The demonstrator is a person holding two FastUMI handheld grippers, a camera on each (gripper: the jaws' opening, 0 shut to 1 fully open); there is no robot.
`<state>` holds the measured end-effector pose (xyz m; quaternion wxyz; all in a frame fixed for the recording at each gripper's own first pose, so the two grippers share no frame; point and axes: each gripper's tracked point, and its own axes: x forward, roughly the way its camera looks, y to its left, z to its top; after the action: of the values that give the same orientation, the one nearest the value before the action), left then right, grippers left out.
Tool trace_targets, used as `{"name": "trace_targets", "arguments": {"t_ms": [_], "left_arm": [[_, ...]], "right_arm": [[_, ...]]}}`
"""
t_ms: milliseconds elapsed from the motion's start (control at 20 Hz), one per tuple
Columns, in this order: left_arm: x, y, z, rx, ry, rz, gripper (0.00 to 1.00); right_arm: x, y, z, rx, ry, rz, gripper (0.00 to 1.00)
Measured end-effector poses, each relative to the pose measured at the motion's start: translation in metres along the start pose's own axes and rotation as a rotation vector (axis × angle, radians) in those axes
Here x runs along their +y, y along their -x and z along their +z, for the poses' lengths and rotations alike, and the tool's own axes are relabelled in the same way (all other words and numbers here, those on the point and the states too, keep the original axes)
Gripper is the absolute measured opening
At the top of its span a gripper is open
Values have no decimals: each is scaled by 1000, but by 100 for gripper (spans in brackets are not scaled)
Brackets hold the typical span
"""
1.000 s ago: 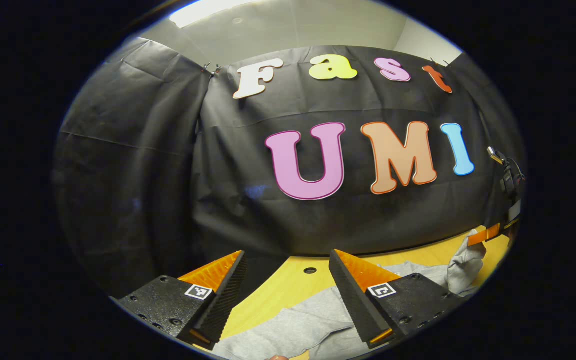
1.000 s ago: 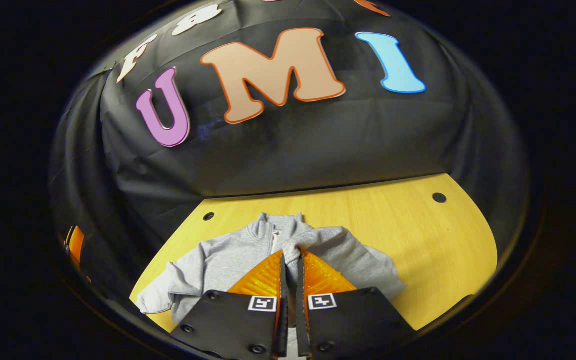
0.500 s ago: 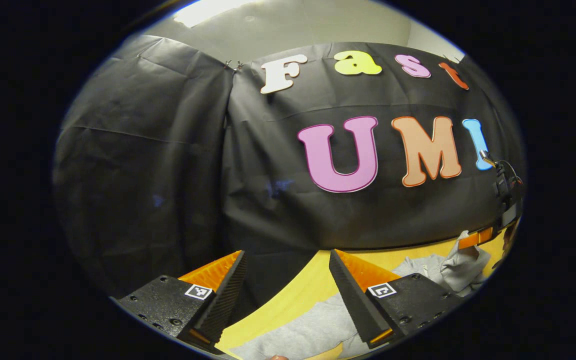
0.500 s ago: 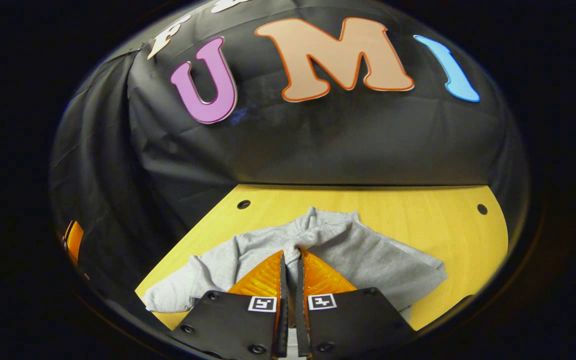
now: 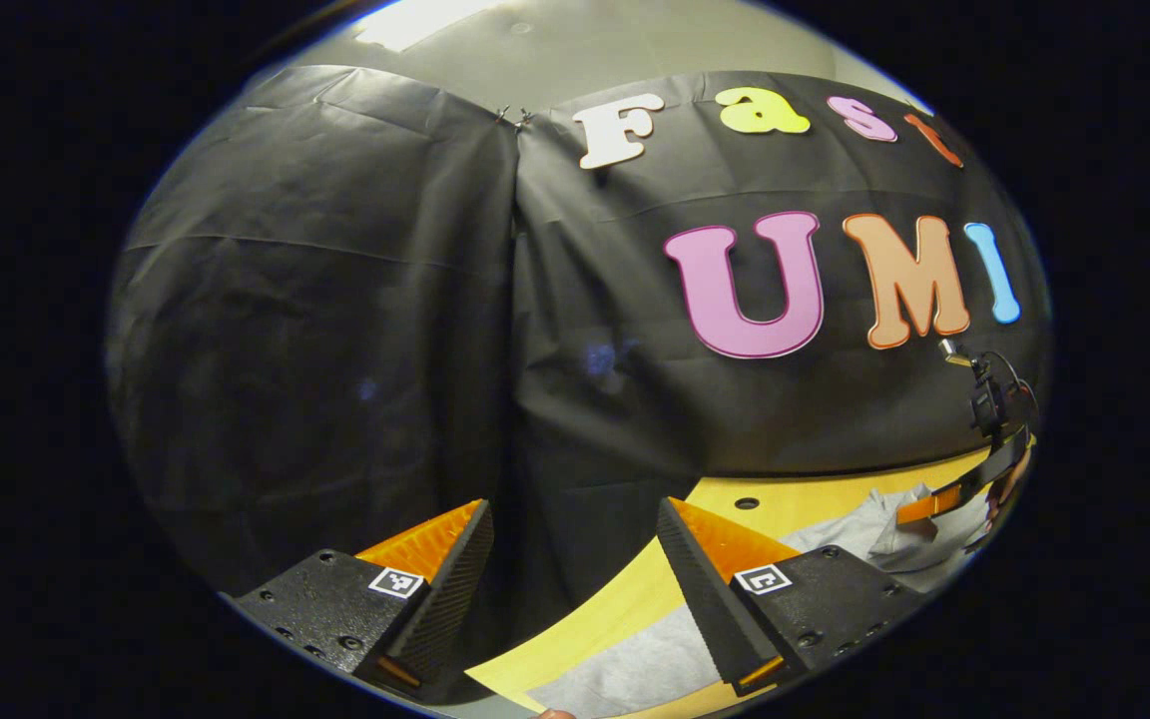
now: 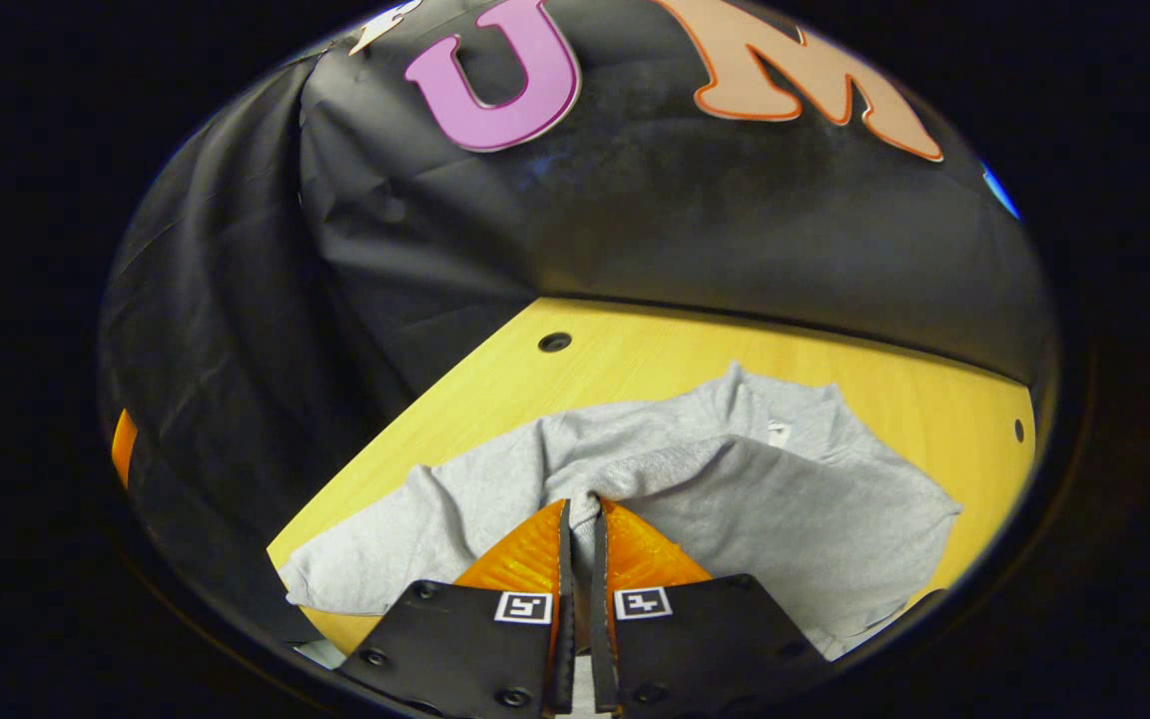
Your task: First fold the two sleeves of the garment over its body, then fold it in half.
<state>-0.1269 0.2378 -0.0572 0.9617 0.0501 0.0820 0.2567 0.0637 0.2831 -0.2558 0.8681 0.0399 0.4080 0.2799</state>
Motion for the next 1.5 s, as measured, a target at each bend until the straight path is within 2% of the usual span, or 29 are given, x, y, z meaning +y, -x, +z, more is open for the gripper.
{"name": "trace_targets", "arguments": {"t_ms": [150,200,250,300,350,500,600,850,900,950,1050,1100,1300,1500], "left_arm": [[13,-3,-9,18,1,26,96],[16,-4,-10,25,3,30,96],[19,-5,-14,28,6,32,97],[19,-6,-15,32,11,31,96],[18,-7,-18,38,15,29,100],[14,-13,-27,56,31,13,100],[9,-17,-39,82,51,-3,96],[-2,-21,-93,201,100,-47,97],[-3,-21,-107,230,103,-56,100],[-4,-18,-121,263,104,-60,97],[-7,-18,-143,331,99,-71,100],[-8,-17,-156,365,98,-78,97],[-12,5,-207,487,72,-105,98],[-20,19,-240,572,107,-127,98]], "right_arm": [[16,-19,-10,64,-32,36,11],[18,-16,-10,71,-49,46,13],[20,-15,-9,74,-72,59,19],[26,-19,-7,68,-95,72,13],[30,-15,1,48,-105,78,34],[25,-19,13,-37,-54,39,98],[16,-8,19,-61,-10,7,96],[-4,22,26,-128,68,-52,96],[-8,30,24,-136,74,-62,96],[-13,37,24,-148,77,-74,96],[-23,49,21,-165,87,-98,96],[-29,54,16,-163,93,-113,96],[-57,76,16,-203,74,-184,96],[-79,88,12,-207,45,-221,96]]}}
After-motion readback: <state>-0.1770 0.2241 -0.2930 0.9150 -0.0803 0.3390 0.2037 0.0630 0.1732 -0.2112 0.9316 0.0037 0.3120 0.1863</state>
